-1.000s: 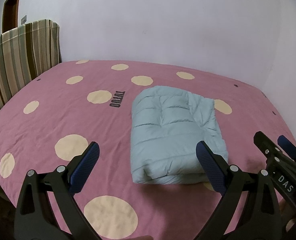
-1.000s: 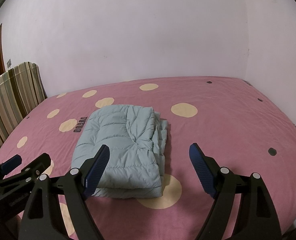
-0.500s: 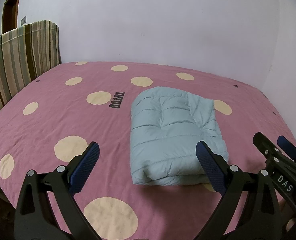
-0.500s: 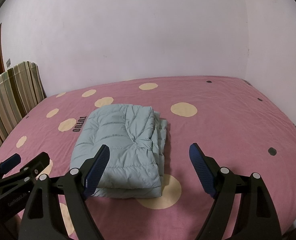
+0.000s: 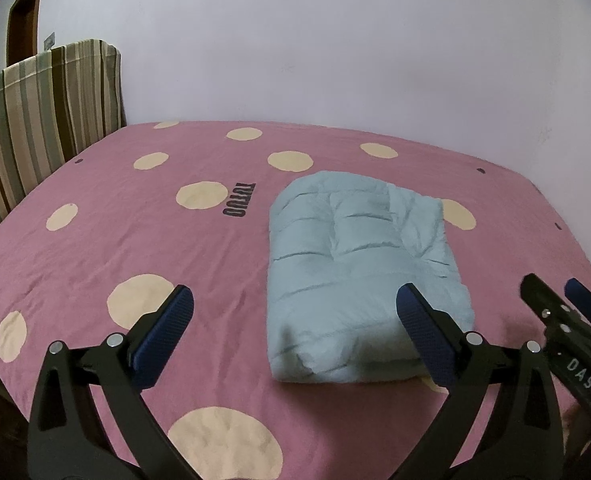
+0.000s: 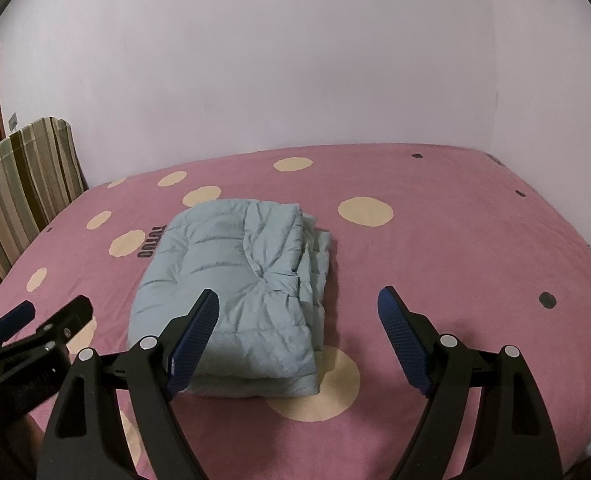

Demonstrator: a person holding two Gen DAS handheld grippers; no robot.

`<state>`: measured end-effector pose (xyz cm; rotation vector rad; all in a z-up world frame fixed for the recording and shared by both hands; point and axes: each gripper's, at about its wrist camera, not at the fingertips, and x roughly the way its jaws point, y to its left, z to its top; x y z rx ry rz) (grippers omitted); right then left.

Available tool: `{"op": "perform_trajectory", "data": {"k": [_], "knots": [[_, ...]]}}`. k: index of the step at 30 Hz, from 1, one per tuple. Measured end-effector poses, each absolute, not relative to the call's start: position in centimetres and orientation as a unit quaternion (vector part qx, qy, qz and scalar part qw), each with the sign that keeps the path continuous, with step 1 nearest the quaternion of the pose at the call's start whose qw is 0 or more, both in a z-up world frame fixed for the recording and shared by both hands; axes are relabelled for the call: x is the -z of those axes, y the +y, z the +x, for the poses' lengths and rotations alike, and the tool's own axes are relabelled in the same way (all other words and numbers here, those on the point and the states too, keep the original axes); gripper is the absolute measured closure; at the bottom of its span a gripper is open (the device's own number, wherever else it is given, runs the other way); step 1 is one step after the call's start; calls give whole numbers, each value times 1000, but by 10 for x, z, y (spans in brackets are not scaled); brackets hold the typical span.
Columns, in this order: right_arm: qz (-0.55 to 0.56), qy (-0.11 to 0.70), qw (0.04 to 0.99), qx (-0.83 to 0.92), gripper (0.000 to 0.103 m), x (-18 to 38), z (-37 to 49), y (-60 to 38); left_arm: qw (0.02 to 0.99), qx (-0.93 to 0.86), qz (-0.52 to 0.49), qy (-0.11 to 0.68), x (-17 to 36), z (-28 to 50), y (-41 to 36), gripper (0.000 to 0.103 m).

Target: Fold large clothes

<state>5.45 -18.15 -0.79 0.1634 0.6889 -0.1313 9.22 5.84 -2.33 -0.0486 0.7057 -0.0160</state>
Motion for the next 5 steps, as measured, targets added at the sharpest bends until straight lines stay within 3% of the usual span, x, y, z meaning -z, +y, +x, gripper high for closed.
{"op": "perform_trajectory", "data": {"k": [5], "knots": [[88,348,929,90,23,24,66,-209,932,14,-46,359,38,111,81,2]]}}
